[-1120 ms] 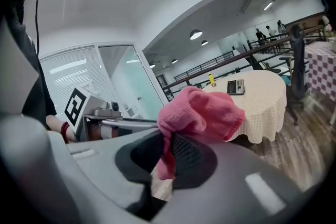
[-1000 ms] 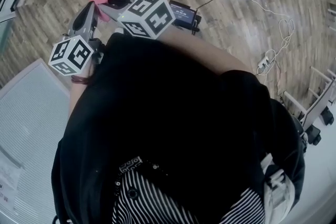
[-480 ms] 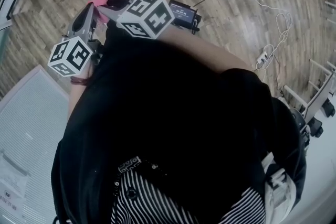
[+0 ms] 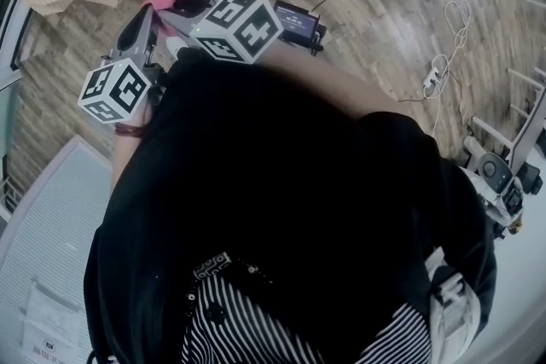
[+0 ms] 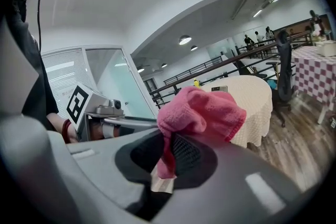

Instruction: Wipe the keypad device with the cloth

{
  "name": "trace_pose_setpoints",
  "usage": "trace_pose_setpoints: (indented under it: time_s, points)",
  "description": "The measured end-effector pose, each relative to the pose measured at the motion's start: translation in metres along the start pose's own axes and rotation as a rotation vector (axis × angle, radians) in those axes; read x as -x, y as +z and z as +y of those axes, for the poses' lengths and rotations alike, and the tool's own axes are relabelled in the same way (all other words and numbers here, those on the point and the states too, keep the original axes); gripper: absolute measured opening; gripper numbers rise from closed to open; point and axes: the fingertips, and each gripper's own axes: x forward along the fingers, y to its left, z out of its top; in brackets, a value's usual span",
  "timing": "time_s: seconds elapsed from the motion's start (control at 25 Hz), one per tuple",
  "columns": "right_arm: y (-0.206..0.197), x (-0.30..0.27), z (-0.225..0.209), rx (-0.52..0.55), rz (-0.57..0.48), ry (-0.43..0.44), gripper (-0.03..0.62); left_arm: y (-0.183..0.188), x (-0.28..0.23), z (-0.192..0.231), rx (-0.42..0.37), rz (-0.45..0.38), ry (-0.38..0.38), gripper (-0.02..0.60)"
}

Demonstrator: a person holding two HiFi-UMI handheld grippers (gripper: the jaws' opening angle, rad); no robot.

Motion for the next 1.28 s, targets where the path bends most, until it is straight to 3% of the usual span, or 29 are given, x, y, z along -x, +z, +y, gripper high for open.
trace_pose_setpoints:
  time_s: [0.52,0.8,1.28]
  points:
    - [0.058,-0.056,-0.015,-0.013,-0.042,-0.09,0.043,0.06,-0.013,0.057,-0.04,0.015,-0.093,0.003]
    - [0.103,-0.177,-0.004,-0.041,-0.039,-0.128,0.043,0.103,0.008,0.177,-0.036,0.032,-0.138,0.003]
    - [0.12,-0.309,0.045,-0.032,-0.001,-0.095,0.043,0.117,0.068,0.305,0.0,0.005,-0.108,0.003]
